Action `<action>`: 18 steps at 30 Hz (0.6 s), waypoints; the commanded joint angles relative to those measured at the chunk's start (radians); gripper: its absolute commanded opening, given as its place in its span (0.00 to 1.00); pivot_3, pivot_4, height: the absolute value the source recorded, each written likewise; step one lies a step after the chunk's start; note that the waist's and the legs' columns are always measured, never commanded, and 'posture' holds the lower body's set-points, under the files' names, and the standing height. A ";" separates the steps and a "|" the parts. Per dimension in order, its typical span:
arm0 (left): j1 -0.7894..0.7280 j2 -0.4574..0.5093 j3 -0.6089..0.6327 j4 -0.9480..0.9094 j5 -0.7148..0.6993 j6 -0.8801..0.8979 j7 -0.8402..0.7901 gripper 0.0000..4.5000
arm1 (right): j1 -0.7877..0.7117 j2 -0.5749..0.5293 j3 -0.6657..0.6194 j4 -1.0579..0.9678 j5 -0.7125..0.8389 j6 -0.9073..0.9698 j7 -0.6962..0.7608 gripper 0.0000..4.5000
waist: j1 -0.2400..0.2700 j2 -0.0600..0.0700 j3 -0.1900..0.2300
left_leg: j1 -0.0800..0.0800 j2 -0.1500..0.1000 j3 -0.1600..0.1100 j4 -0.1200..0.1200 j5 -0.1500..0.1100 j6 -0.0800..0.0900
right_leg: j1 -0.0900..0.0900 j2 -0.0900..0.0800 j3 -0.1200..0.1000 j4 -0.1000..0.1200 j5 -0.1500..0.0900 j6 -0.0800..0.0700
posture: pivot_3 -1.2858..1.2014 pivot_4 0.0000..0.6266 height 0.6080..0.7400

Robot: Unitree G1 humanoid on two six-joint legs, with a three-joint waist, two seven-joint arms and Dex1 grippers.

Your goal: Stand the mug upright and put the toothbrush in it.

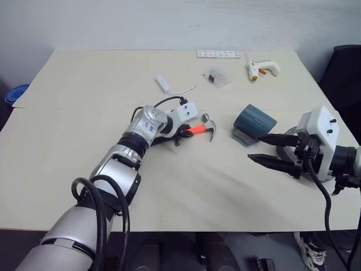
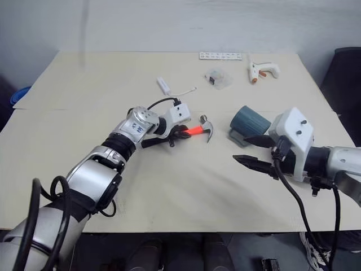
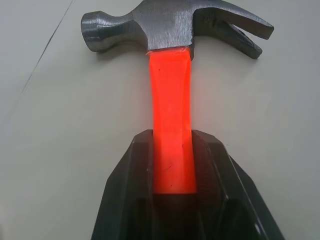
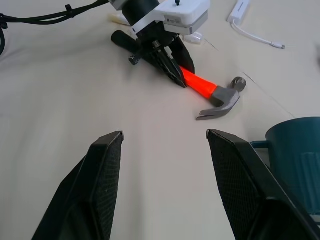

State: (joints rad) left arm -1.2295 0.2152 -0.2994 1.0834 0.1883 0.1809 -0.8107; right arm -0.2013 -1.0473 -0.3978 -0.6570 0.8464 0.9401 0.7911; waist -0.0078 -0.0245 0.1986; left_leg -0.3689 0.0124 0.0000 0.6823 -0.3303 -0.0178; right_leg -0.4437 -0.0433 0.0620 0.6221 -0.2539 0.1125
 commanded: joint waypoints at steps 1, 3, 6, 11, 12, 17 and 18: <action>0.040 0.111 0.096 -0.249 -0.061 0.177 -0.030 0.17 | -0.024 0.004 0.012 0.002 0.009 -0.021 -0.004 0.62 | -0.013 0.000 0.000 | 0.000 0.000 0.000 0.000 0.000 0.000 | -0.001 0.000 0.000 0.000 0.000 0.000 | 0.52 0.24 1.00; 0.094 0.175 0.149 -0.450 -0.104 0.322 -0.057 0.17 | -0.035 0.011 0.035 0.008 0.006 -0.027 -0.002 0.62 | -0.022 0.000 0.000 | -0.001 0.001 -0.001 -0.001 0.000 0.000 | -0.002 0.001 0.000 0.002 -0.001 -0.001 | 0.52 0.24 1.00; 0.190 0.277 0.221 -0.688 -0.141 0.485 -0.062 0.17 | -0.054 0.020 0.073 0.022 0.000 -0.040 0.005 0.62 | -0.017 0.000 0.000 | -0.003 0.002 -0.004 -0.002 0.000 0.000 | -0.004 0.001 -0.001 0.005 -0.001 -0.002 | 0.52 0.24 1.00; 0.385 0.526 0.421 -0.882 -0.147 0.624 0.024 0.17 | -0.124 0.039 0.170 0.074 -0.024 -0.080 0.042 0.62 | -0.030 0.000 0.000 | -0.002 0.002 -0.007 -0.002 -0.001 -0.001 | -0.004 -0.002 -0.001 0.004 -0.001 -0.001 | 0.52 0.24 1.00; 0.437 0.577 0.463 -0.885 -0.144 0.633 0.044 0.17 | -0.141 0.041 0.188 0.089 -0.030 -0.089 0.055 0.62 | -0.030 0.000 0.000 | -0.001 0.002 -0.007 -0.002 -0.001 -0.001 | -0.004 -0.002 -0.001 0.004 -0.001 -0.001 | 0.52 0.24 1.00; 0.664 0.720 0.618 -0.855 -0.153 0.592 0.121 0.17 | -0.221 0.071 0.254 0.151 -0.044 -0.139 0.121 0.62 | -0.017 -0.001 0.000 | -0.001 0.002 -0.008 -0.002 -0.001 -0.001 | -0.004 -0.002 -0.003 0.003 -0.001 -0.002 | 0.52 0.24 1.00; 0.718 0.733 0.654 -0.838 -0.153 0.575 0.142 0.17 | -0.244 0.077 0.267 0.154 -0.028 -0.142 0.153 0.62 | -0.015 -0.001 0.000 | -0.002 0.002 -0.009 -0.001 -0.001 -0.001 | -0.004 -0.003 -0.003 0.003 -0.001 -0.002 | 0.52 0.24 1.00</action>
State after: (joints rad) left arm -0.5330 0.9208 0.2848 0.2542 0.0434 0.7973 -0.6989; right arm -0.4207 -0.9720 -0.1252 -0.4908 0.7974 0.8259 0.9008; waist -0.0225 -0.0254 0.1991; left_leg -0.3713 0.0143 -0.0088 0.6810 -0.3311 -0.0191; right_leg -0.4471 -0.0476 0.0577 0.6235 -0.2551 0.1101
